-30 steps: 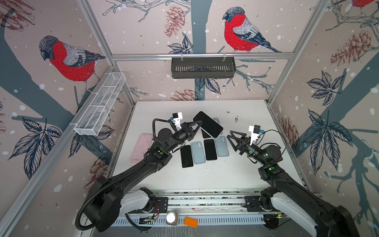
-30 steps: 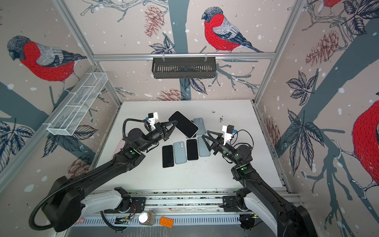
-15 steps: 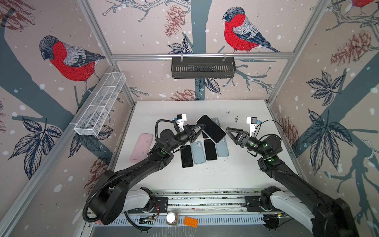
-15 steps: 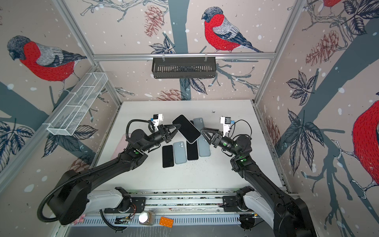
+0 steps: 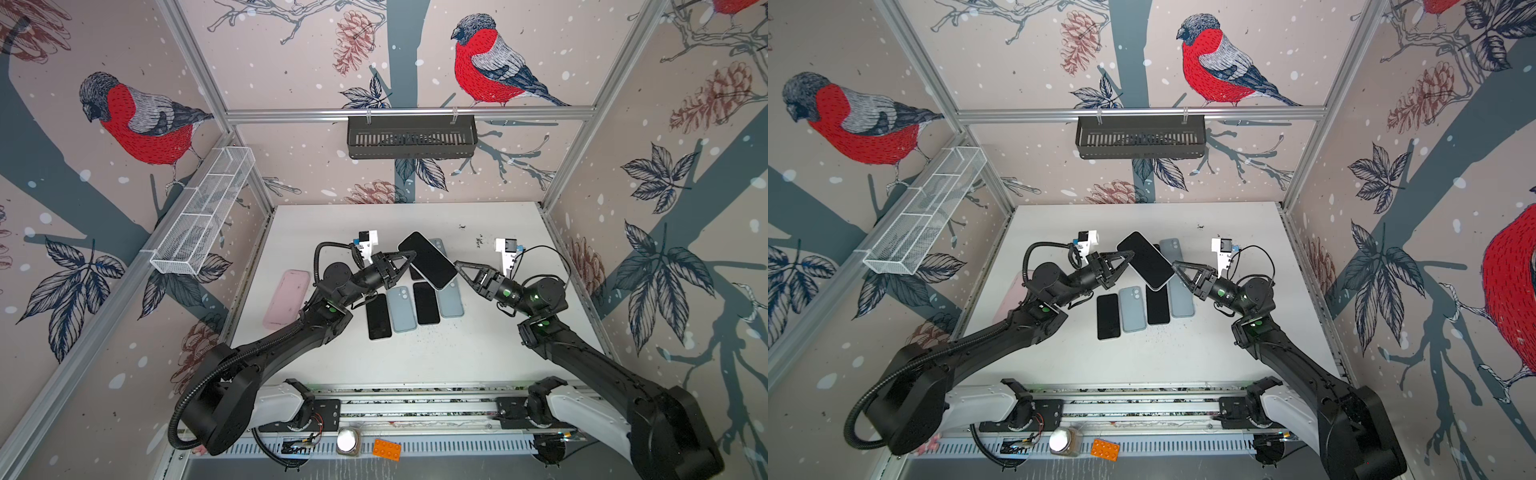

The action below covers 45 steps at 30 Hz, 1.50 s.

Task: Take the phone out of the phone case
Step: Remove the phone case from the phone.

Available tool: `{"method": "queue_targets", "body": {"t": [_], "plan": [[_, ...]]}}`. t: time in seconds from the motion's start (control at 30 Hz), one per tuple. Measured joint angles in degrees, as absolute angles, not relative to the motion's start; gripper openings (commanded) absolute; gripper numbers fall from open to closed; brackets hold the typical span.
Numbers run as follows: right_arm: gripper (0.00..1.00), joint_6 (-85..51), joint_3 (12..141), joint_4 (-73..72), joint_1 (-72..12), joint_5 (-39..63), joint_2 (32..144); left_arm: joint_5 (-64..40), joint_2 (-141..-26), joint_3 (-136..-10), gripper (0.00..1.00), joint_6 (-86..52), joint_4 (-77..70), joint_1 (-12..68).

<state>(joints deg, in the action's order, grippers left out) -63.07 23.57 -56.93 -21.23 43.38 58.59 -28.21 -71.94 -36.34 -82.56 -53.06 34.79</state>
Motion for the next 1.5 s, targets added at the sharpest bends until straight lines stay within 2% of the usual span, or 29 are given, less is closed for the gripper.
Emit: {"method": "queue_targets", "body": {"t": [0.17, 0.4, 0.5, 0.57, 0.73, 1.17, 1.4, 1.5], "plan": [[0.12, -66.4, 22.1, -62.2, -21.2, 43.4, 59.9, -28.2, -72.0, -35.8, 0.0, -82.6, -53.7, 34.8], [0.11, -70.8, 21.9, -67.2, -21.3, 43.4, 60.9, -27.9, -73.0, -35.8, 0.0, -83.2, -57.3, 34.9], [0.24, -72.2, 22.1, -67.7, -21.3, 43.6, 60.7, -27.9, -73.4, -35.8, 0.0, -83.6, -58.5, 34.9], [0.29, -72.2, 22.1, -67.5, -21.3, 44.5, 60.4, -27.8, -73.5, -35.7, 0.0, -83.6, -59.3, 35.0], [0.32, -72.2, 22.1, -67.2, -21.3, 44.6, 59.4, -27.8, -73.5, -35.7, 0.0, -83.7, -60.4, 35.0], [0.26, -73.3, 22.1, -66.5, -21.3, 45.1, 59.8, -27.1, -73.8, -35.7, 0.0, -83.7, -60.6, 35.1], [0.1, -75.4, 22.3, -68.1, -21.3, 45.5, 61.0, -26.9, -74.3, -36.1, 0.0, -83.1, -61.2, 35.2], [0.09, -77.8, 21.7, -71.1, -20.9, 45.5, 62.5, -26.7, -74.7, -36.1, 0.0, -82.6, -62.0, 35.3]]}}
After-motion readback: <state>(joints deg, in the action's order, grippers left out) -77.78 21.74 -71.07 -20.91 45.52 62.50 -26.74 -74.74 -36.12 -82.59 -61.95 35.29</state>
